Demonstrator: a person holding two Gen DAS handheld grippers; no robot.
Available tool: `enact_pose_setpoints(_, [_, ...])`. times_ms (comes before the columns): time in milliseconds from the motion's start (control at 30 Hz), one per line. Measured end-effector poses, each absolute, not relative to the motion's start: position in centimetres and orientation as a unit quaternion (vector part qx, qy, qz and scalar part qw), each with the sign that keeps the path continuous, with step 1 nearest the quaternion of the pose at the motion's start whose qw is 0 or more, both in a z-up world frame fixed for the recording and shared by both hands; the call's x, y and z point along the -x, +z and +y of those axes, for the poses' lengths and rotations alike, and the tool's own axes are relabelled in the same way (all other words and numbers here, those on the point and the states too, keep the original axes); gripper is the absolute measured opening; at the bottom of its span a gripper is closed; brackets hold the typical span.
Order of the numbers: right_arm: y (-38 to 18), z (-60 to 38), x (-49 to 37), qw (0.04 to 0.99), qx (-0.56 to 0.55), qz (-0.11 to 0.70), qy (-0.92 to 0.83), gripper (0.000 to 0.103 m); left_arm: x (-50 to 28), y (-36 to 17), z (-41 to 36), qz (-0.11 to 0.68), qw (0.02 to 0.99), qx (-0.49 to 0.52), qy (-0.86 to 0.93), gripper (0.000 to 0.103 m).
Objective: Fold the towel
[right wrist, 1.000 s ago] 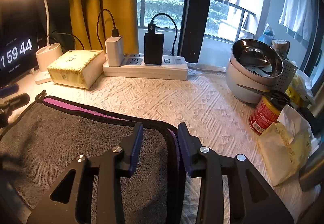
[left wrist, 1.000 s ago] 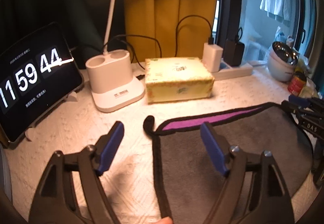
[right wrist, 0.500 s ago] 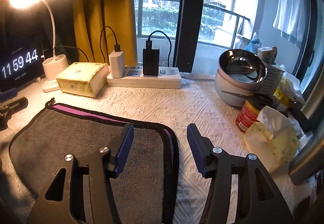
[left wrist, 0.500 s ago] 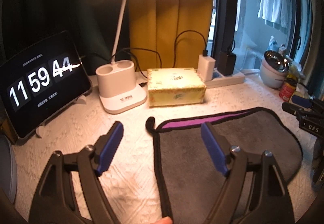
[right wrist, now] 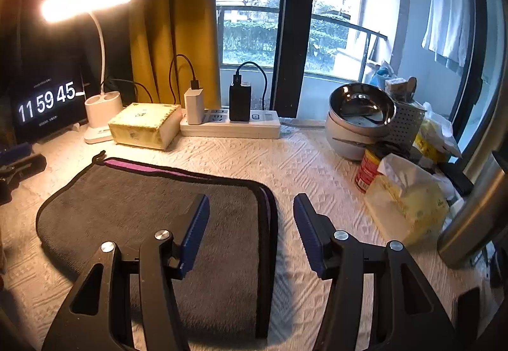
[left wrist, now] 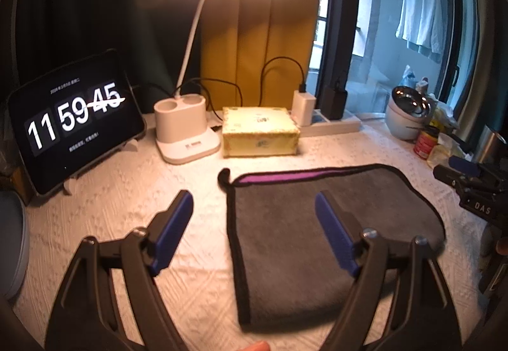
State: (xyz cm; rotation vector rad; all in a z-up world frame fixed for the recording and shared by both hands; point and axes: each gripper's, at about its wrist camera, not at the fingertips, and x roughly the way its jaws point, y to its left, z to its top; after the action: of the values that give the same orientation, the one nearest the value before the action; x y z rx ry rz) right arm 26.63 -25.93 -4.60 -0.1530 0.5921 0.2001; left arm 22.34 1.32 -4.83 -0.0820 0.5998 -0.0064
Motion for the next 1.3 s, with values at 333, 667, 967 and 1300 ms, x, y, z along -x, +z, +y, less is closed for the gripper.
enact_pose_setpoints(333, [-4.2, -26.6, -24.0, 0.949, 0.065, 0.293, 0.094, 0.058, -19.6, -4.3, 0.7, 0.297, 0.954, 0.045, -0.013, 0.081])
enact_pose_setpoints(667, [-4.1, -27.4, -21.7, 0.949, 0.054, 0.296, 0.092, 0.058, -17.0, -4.5, 0.7, 0.298, 0.953, 0.05, -0.01, 0.081])
enact_pose_setpoints(967, [-3.5, -27.7, -19.2, 0.952, 0.052, 0.288, 0.09, 0.058, -13.8, -4.1, 0.8, 0.29, 0.956, 0.044, 0.0, 0.081])
enact_pose_setpoints(1300, [-3.0, -28.8, -15.8, 0.955, 0.036, 0.282, 0.079, 0.058, -10.6, -3.7, -0.1, 0.288, 0.957, 0.038, -0.009, 0.081])
